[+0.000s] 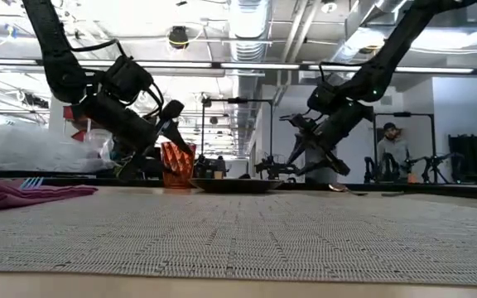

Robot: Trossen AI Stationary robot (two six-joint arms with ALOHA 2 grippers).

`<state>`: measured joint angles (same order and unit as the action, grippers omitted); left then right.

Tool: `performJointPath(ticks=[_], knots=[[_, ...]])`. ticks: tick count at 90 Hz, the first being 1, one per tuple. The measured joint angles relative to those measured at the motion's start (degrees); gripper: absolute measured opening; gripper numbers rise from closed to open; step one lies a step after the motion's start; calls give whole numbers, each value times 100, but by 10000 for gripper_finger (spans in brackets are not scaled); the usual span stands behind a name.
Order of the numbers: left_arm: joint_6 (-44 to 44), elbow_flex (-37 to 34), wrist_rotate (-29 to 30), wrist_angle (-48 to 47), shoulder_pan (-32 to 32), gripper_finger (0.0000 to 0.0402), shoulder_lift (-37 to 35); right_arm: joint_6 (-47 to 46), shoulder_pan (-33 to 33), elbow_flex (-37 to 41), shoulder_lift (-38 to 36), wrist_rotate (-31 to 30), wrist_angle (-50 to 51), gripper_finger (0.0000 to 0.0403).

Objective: Set table place
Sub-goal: Put the red plate on the left of the gray placemat

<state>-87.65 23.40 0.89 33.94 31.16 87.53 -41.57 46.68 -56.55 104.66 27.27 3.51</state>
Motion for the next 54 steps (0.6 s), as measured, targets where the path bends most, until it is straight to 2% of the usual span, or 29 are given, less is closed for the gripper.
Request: performJointPath(ticks=[8, 25, 54], knots=[[8, 11, 0, 16, 27, 217, -2, -6, -9, -139, 253, 294, 309, 150], [182, 159, -6, 11, 108, 217, 0, -135, -269, -630, 766, 814, 275, 150], [458, 216, -4, -155, 211, 217, -2, -68, -435, -1096, 1007, 741, 566, 150]])
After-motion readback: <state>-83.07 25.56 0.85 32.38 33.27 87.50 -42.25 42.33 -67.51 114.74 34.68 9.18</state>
